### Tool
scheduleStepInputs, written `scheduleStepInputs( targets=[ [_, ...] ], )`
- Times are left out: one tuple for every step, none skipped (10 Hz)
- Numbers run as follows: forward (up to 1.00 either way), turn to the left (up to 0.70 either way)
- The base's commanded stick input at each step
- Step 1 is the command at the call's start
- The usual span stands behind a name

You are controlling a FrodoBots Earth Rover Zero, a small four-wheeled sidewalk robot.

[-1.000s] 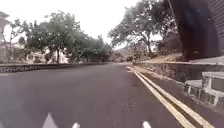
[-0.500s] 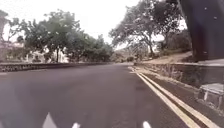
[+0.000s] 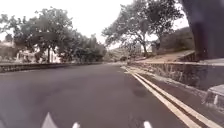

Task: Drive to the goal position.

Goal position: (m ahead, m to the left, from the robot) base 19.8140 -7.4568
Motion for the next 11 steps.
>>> scheduleStepInputs(
  targets=[
    [0.7, -0.05],
    [0.7, -0.16],
    [0.7, -0.27],
    [0.7, -0.28],
    [0.7, -0.28],
    [0.7, 0.0],
    [0.7, 0.0],
    [0.7, 0.0],
    [0.7, -0.16],
    [0.7, -0.22],
    [0.7, 0.0]
  ],
)
